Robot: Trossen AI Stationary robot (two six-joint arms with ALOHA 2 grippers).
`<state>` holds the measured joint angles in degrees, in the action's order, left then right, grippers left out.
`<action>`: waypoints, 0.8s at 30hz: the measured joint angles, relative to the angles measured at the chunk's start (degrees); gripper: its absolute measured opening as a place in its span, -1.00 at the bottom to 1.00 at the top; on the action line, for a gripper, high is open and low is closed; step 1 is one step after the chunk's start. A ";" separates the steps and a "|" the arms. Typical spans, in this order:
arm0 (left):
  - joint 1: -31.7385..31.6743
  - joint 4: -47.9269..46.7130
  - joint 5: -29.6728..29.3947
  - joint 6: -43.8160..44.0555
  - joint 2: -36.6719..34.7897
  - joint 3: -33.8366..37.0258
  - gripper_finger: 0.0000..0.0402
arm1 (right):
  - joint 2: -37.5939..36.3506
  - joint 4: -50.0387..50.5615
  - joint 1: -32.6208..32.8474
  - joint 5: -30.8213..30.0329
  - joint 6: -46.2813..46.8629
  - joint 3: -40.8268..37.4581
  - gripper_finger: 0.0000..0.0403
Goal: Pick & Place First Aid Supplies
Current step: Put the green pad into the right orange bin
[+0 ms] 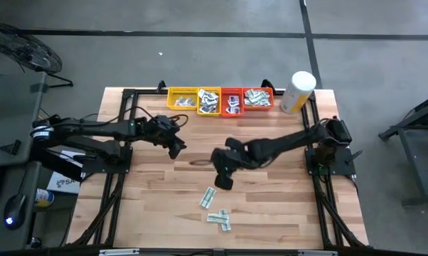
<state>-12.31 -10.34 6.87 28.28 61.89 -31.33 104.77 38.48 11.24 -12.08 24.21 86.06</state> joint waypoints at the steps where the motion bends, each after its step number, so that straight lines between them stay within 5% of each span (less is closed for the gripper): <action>1: 0.39 -0.08 -0.12 1.18 0.54 0.00 -0.37 | 0.00 -0.24 0.99 -0.12 0.75 0.00 -0.37; 12: 7.60 -0.08 -2.27 7.70 3.32 0.01 -0.37 | 0.86 -9.29 11.16 -6.86 3.56 0.02 -0.37; 24: 15.21 -0.91 -0.98 5.52 3.14 0.00 -0.37 | 9.98 -20.75 16.61 -10.12 12.50 0.02 -0.38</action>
<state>2.90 -11.25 5.89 33.80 65.03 -31.33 114.75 17.72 27.85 -22.20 36.71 86.08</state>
